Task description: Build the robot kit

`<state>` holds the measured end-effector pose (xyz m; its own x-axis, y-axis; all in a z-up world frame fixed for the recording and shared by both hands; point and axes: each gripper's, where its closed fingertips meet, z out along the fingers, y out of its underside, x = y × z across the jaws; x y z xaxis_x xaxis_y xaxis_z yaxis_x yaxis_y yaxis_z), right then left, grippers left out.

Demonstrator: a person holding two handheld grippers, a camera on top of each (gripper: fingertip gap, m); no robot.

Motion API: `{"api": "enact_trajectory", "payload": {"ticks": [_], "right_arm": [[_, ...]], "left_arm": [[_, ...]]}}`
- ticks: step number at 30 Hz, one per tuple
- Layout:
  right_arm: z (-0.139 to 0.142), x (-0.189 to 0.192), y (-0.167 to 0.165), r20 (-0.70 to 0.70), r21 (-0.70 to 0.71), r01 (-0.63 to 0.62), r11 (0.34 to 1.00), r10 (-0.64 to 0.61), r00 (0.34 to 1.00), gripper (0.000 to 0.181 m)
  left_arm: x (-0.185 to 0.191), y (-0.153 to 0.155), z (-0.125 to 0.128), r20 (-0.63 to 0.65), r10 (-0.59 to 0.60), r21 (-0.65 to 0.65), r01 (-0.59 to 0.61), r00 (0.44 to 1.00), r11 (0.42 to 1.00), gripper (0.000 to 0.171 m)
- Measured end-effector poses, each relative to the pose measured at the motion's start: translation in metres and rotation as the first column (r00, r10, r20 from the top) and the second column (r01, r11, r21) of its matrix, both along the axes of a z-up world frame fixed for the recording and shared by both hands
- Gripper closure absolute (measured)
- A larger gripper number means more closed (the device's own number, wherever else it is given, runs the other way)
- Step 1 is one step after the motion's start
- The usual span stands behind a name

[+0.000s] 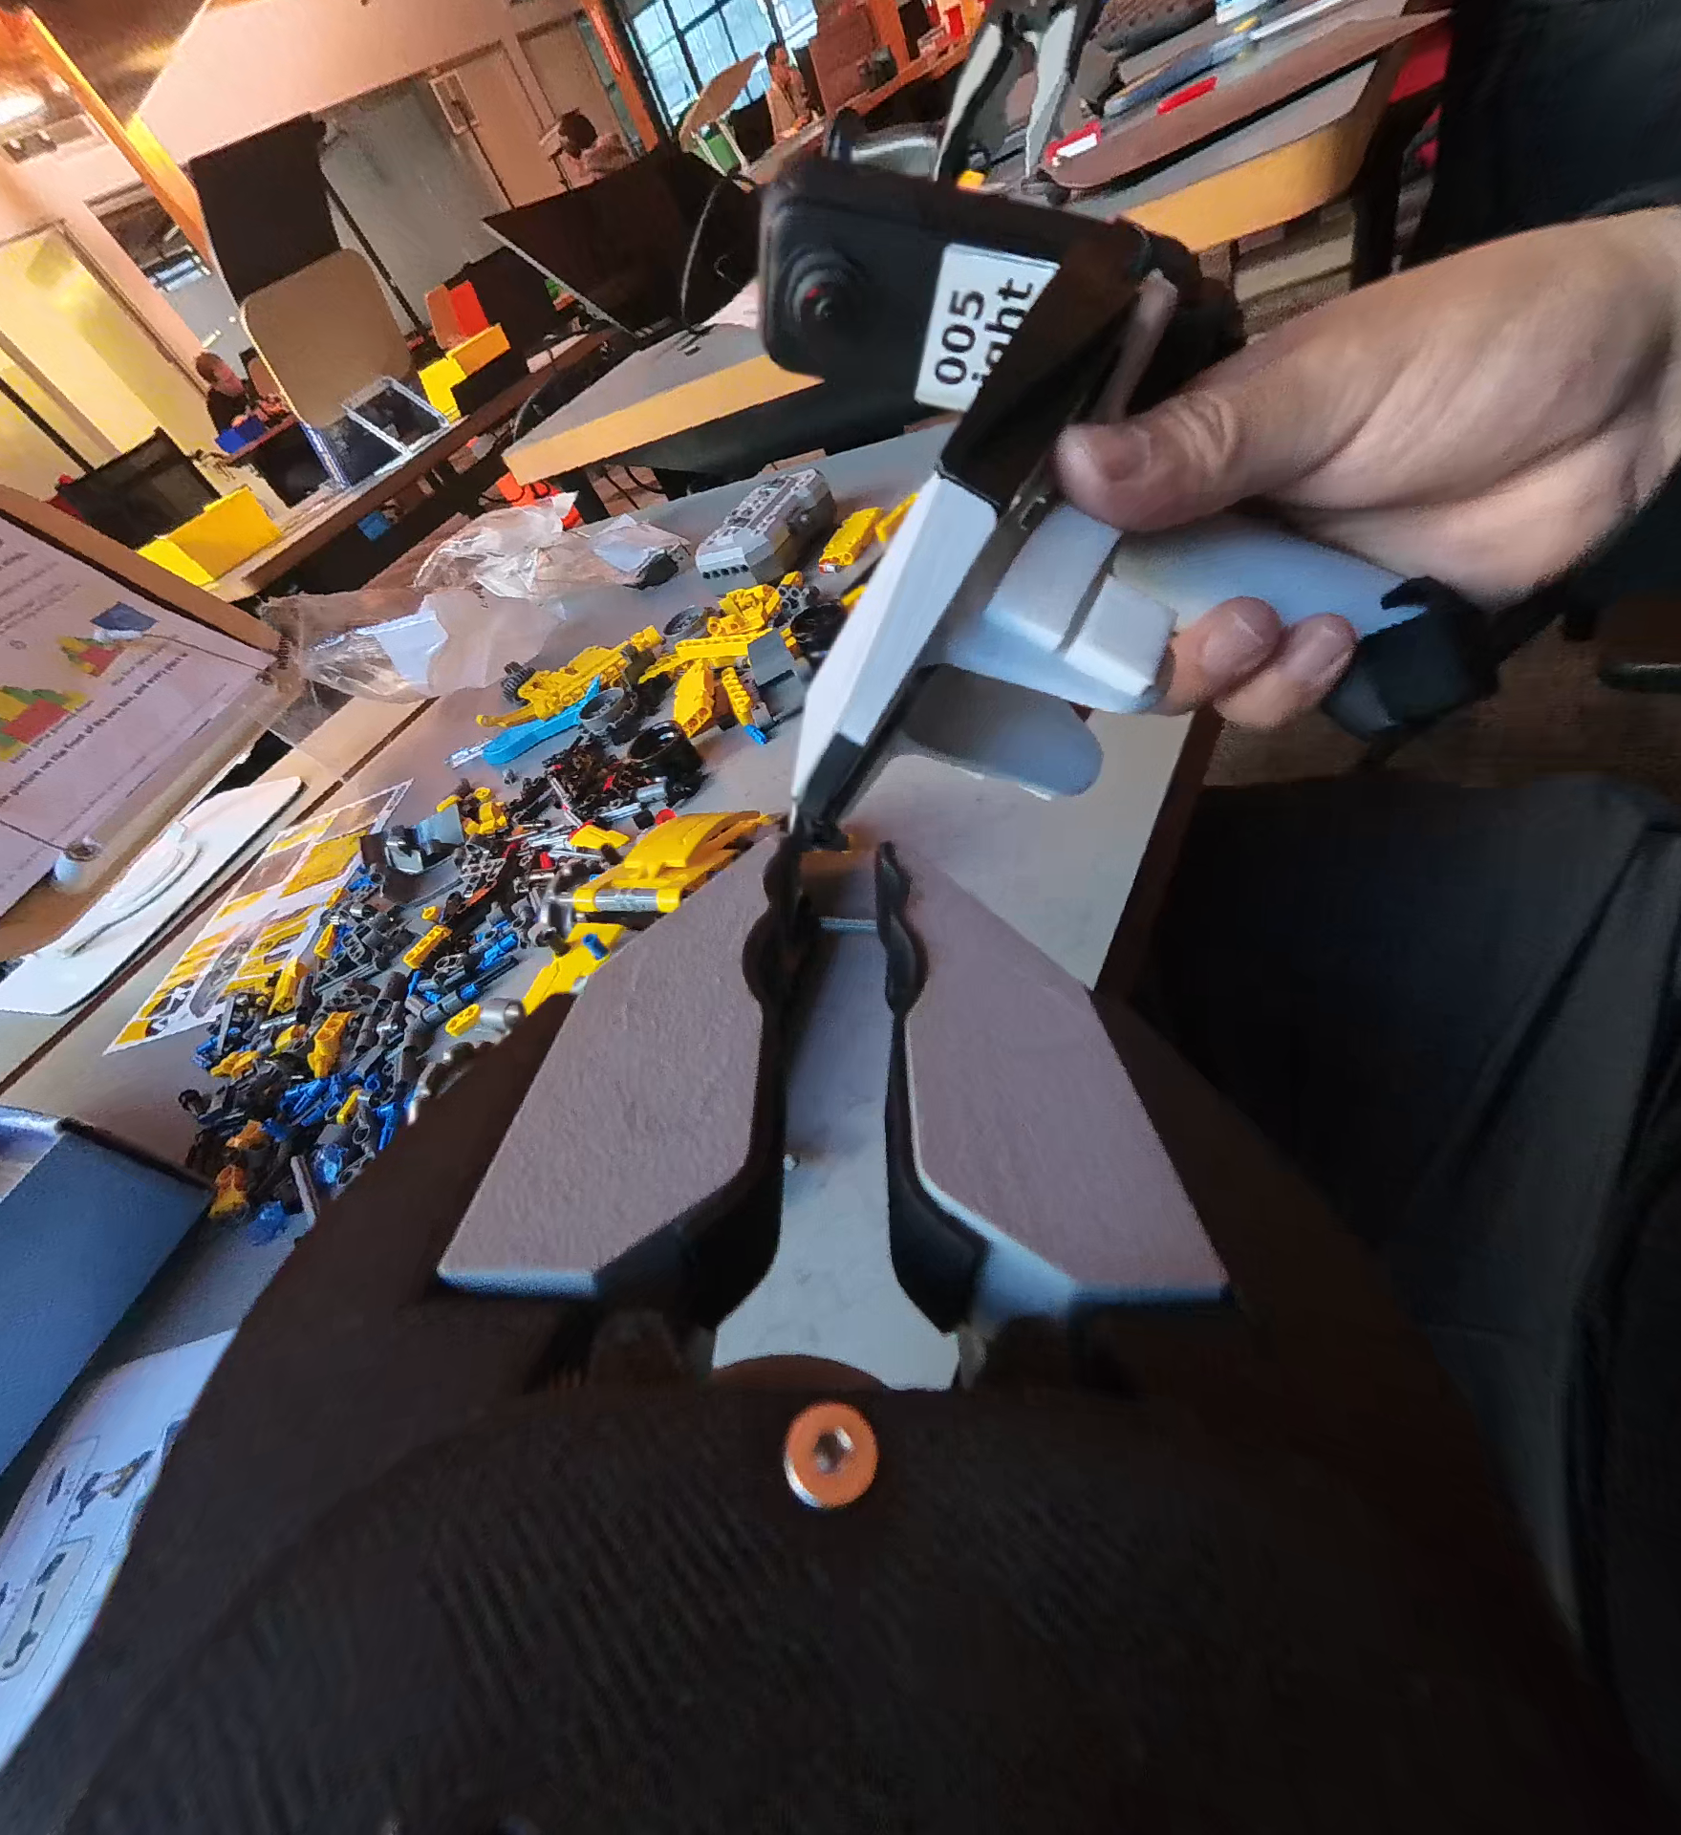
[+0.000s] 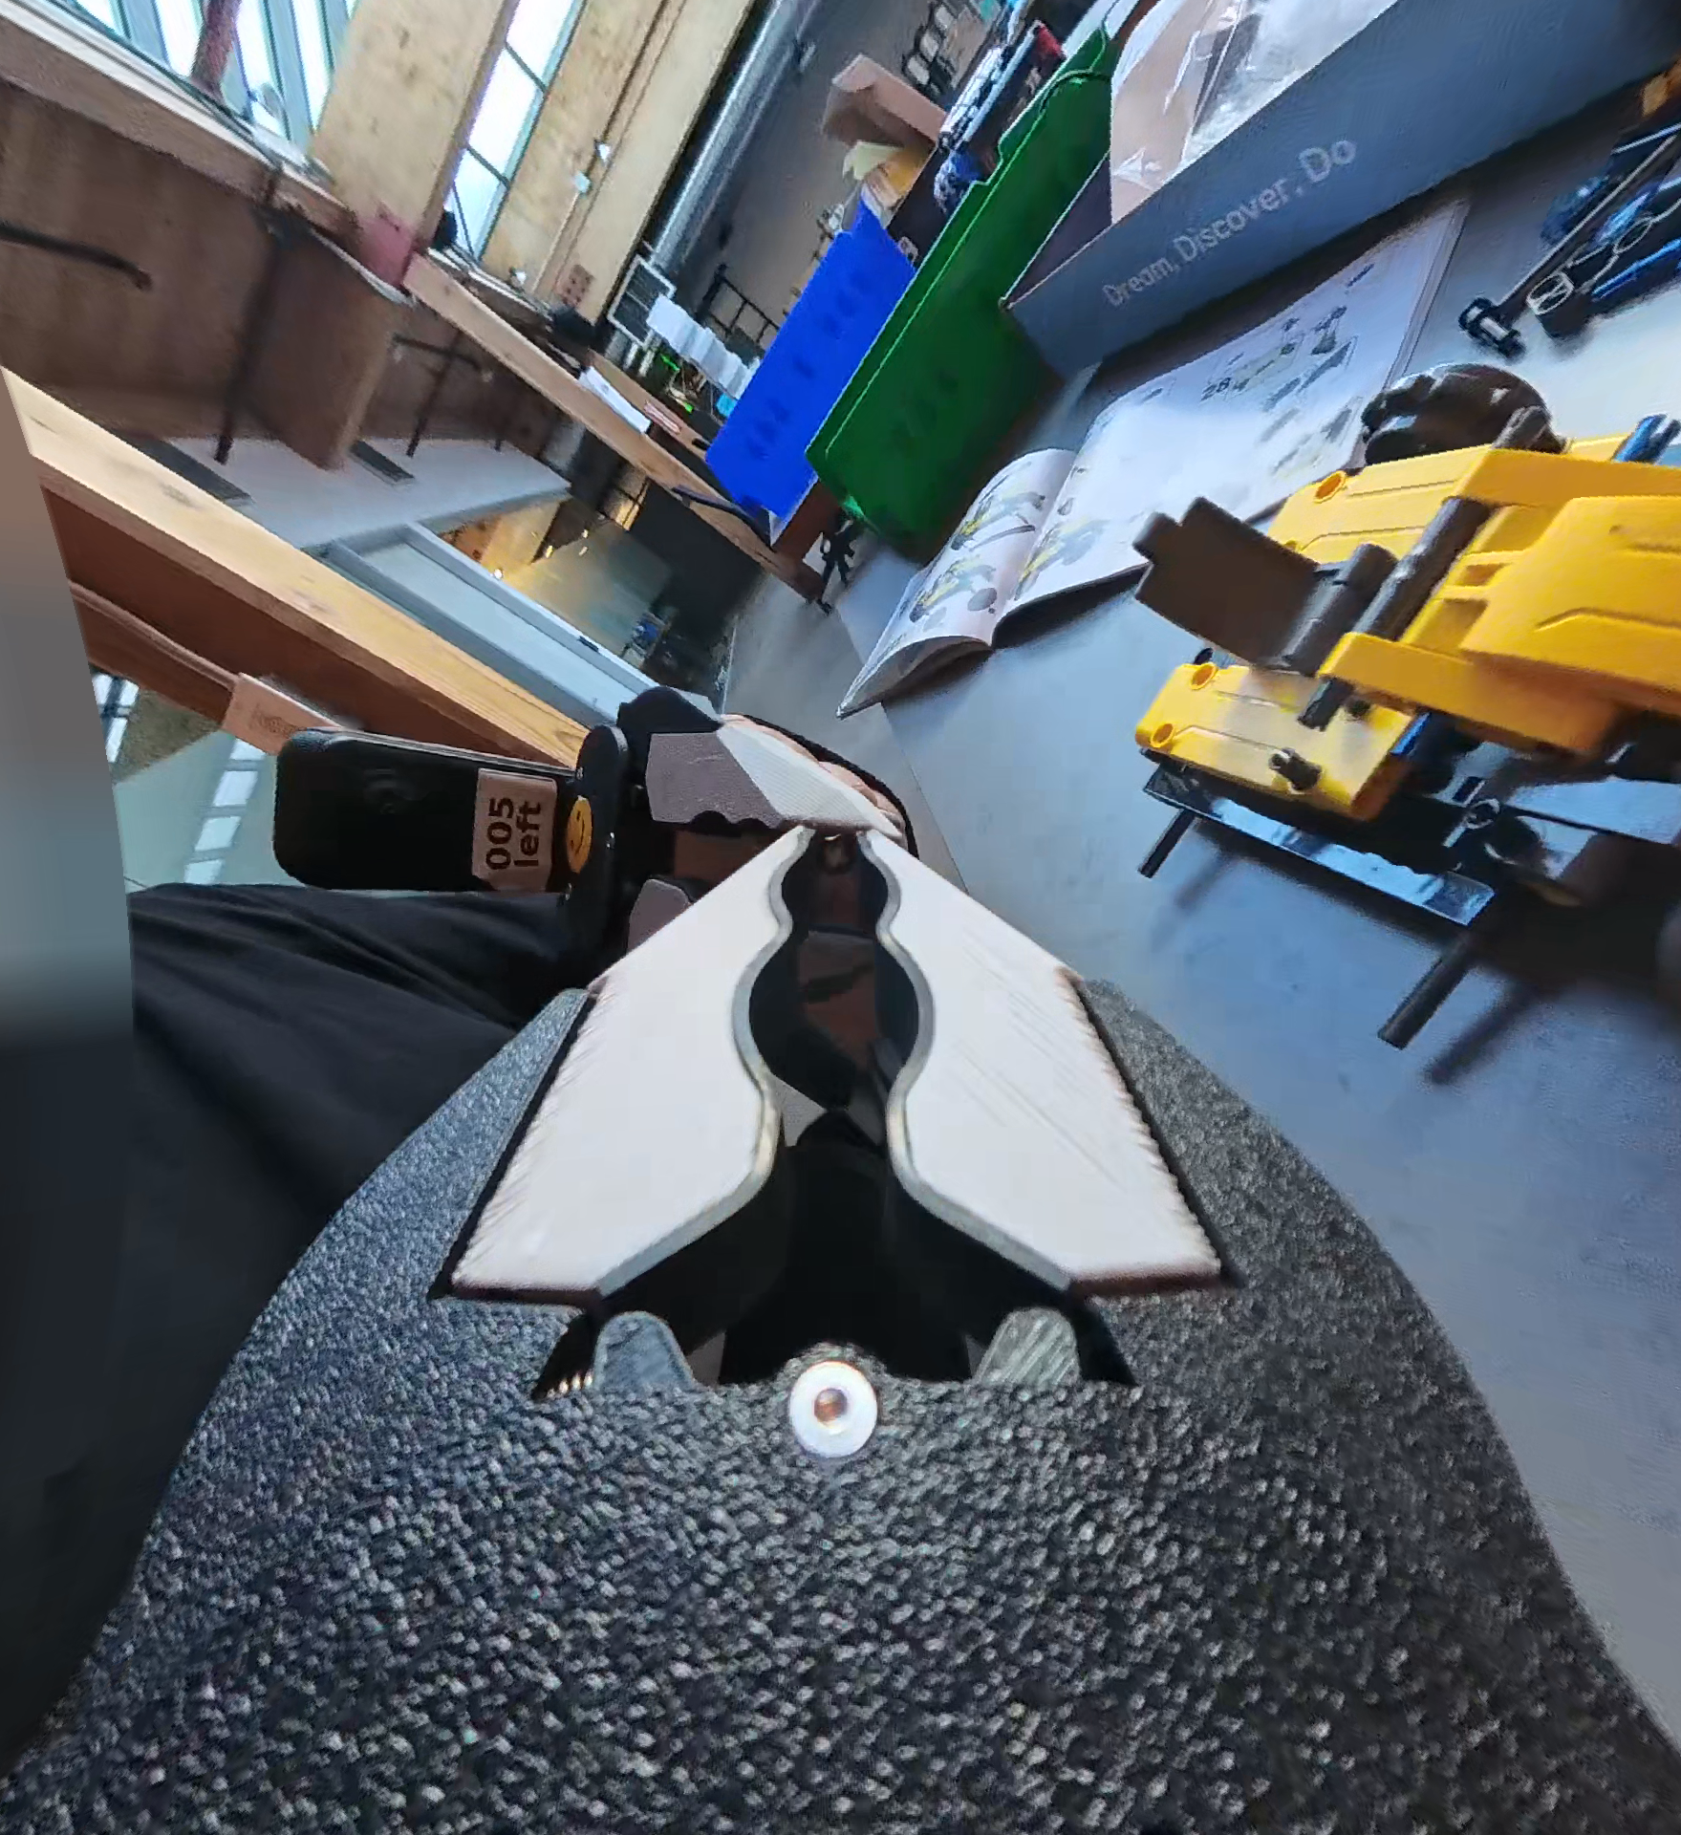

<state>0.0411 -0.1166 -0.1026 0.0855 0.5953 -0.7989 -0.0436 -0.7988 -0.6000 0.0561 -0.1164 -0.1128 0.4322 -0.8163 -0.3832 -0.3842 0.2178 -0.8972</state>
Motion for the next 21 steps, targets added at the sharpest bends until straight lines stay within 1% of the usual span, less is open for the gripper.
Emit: {"api": "enact_trajectory", "payload": {"ticks": [6,10,16,21], "right_arm": [[-0.004,-0.004,-0.002,-0.017,-0.026,0.003,1.000,-0.004,1.000,0.173],[-0.006,-0.004,0.000,-0.009,-0.024,0.012,1.000,-0.012,1.000,0.174],[-0.024,-0.002,0.010,0.083,0.022,0.069,0.997,-0.071,0.994,0.174],[-0.032,-0.002,0.015,0.131,0.047,0.098,0.994,-0.103,0.986,0.174]], "left_arm": [[-0.003,0.002,0.003,0.027,0.015,-0.010,-0.014,1.000,1.000,0.167],[-0.003,0.006,-0.003,-0.006,0.038,0.003,-0.038,0.999,0.999,0.167],[-0.003,0.017,-0.021,-0.075,0.096,-0.033,-0.099,0.992,0.995,0.168],[-0.005,0.020,-0.026,-0.085,0.116,-0.049,-0.120,0.990,0.992,0.168]]}}
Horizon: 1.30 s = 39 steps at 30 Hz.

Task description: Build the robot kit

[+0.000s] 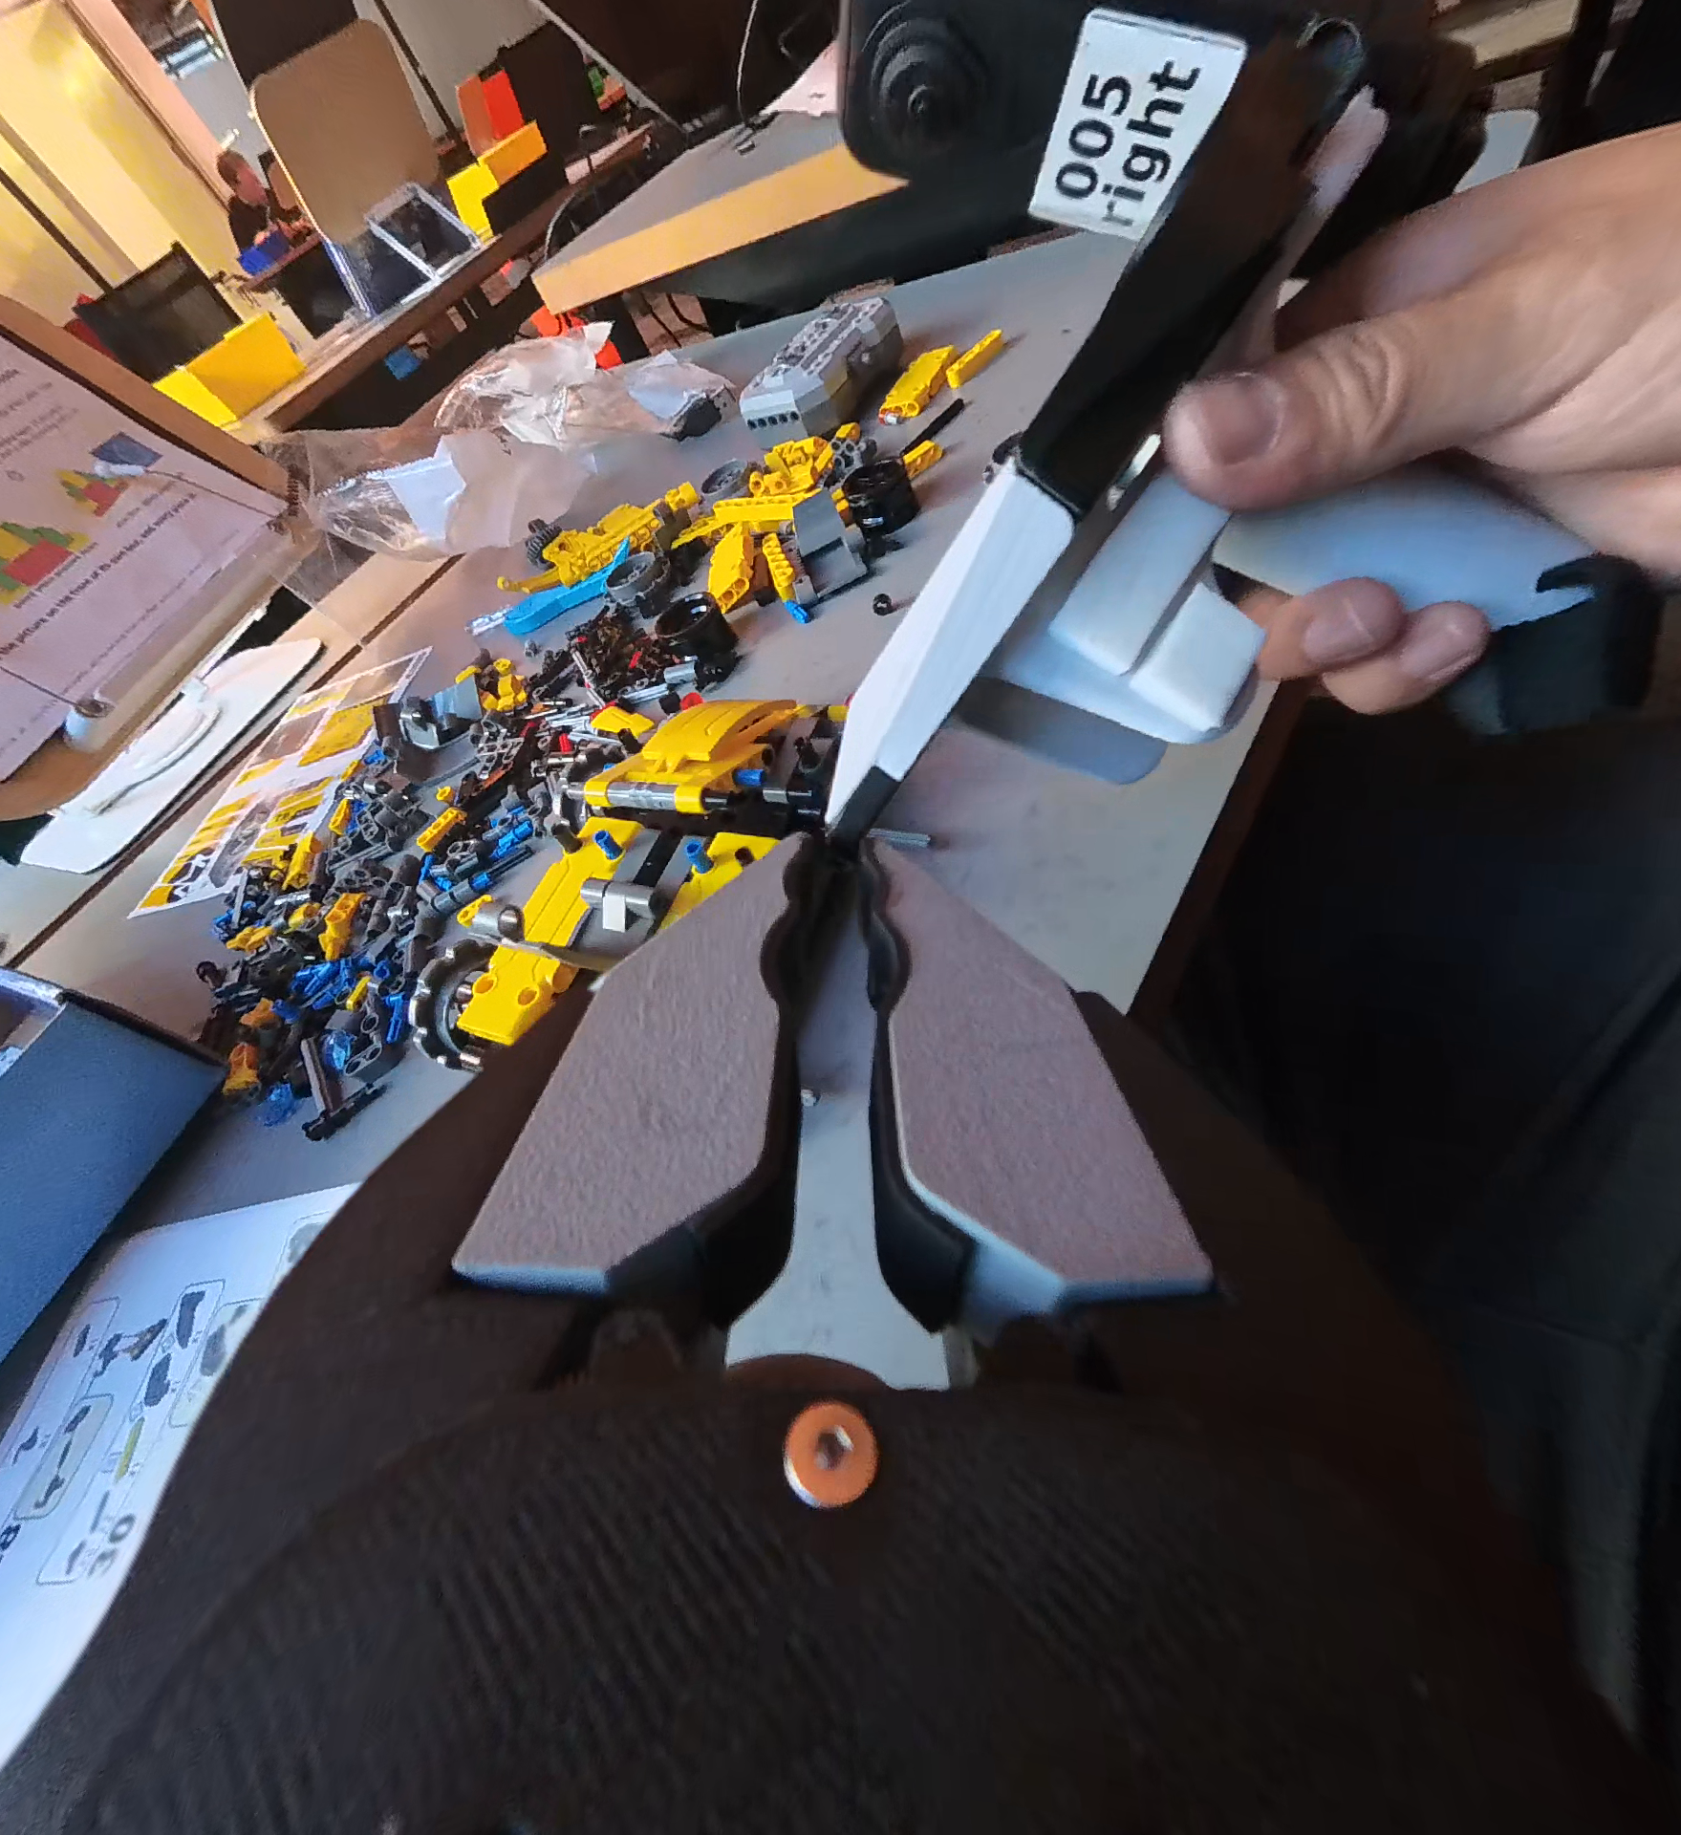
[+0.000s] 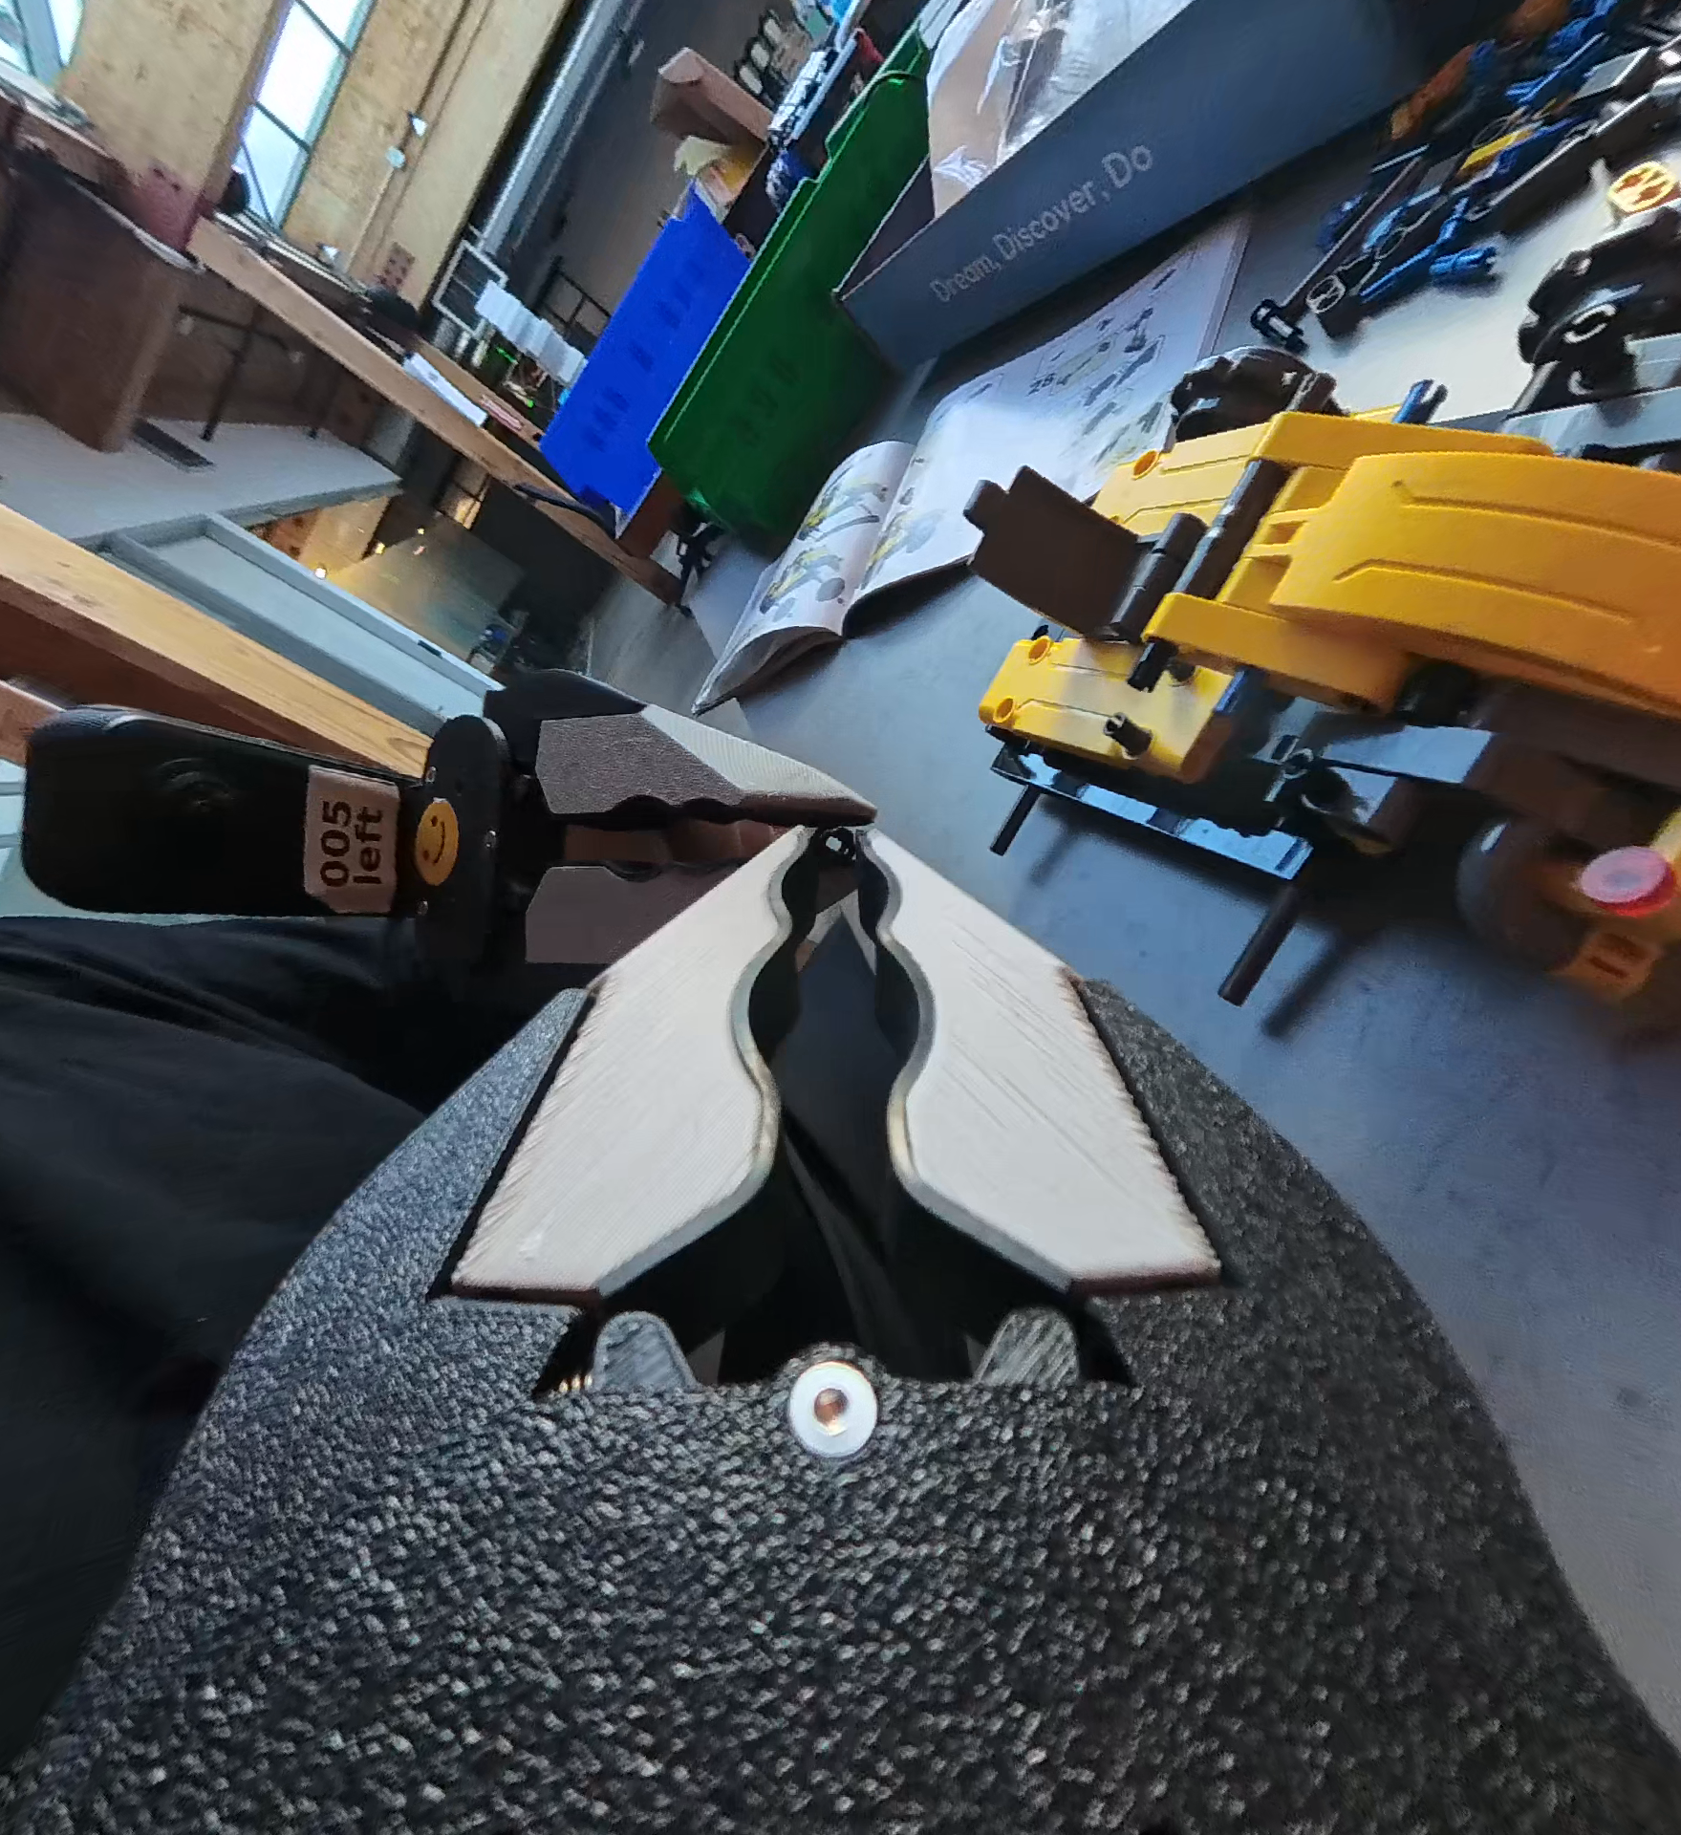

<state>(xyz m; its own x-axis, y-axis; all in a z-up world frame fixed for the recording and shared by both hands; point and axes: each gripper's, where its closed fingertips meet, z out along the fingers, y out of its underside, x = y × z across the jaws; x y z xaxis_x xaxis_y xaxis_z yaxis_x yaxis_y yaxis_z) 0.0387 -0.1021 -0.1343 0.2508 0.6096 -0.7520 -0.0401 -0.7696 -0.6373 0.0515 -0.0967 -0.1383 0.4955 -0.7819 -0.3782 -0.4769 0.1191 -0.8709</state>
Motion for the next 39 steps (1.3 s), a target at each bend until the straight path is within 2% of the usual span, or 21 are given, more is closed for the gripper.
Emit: {"api": "enact_trajectory", "payload": {"ticks": [10,14,20,22,24,26,28,29,39], "right_arm": [[0.001,0.015,0.009,0.038,0.058,0.048,0.997,-0.051,0.998,0.174],[-0.002,0.020,0.006,0.067,0.076,0.055,0.996,-0.060,0.996,0.173],[0.006,0.011,-0.005,0.014,0.090,0.014,0.996,-0.015,1.000,0.170],[0.005,0.012,-0.002,0.071,0.131,0.030,0.991,-0.040,0.997,0.169],[-0.004,0.021,0.009,0.257,0.255,0.076,0.964,-0.144,0.956,0.169],[-0.008,0.040,0.024,0.448,0.404,0.116,0.907,-0.307,0.840,0.167],[-0.003,0.056,0.034,0.534,0.518,0.128,0.846,-0.436,0.725,0.163],[0.000,0.059,0.036,0.544,0.546,0.130,0.828,-0.468,0.696,0.163],[0.002,0.058,0.026,0.581,0.584,0.095,0.806,-0.497,0.644,0.167]], "left_arm": [[-0.003,0.008,-0.004,0.093,0.042,-0.070,-0.036,0.995,0.997,0.168],[-0.001,0.004,0.004,0.120,0.022,-0.032,-0.018,0.993,0.999,0.168],[0.003,-0.004,0.007,0.132,-0.019,0.012,0.017,0.991,1.000,0.168],[0.002,-0.002,0.004,0.119,-0.011,0.001,0.011,0.993,1.000,0.168],[-0.001,0.000,0.002,0.120,0.001,-0.009,0.000,0.993,1.000,0.168],[-0.003,0.002,0.003,0.128,0.011,-0.021,-0.009,0.992,1.000,0.168],[-0.003,0.004,0.002,0.124,0.023,-0.027,-0.020,0.992,0.999,0.167],[-0.003,0.004,0.002,0.122,0.027,-0.026,-0.024,0.992,0.999,0.167],[0.000,0.001,0.002,0.122,0.028,-0.021,-0.025,0.992,0.999,0.167]]}}
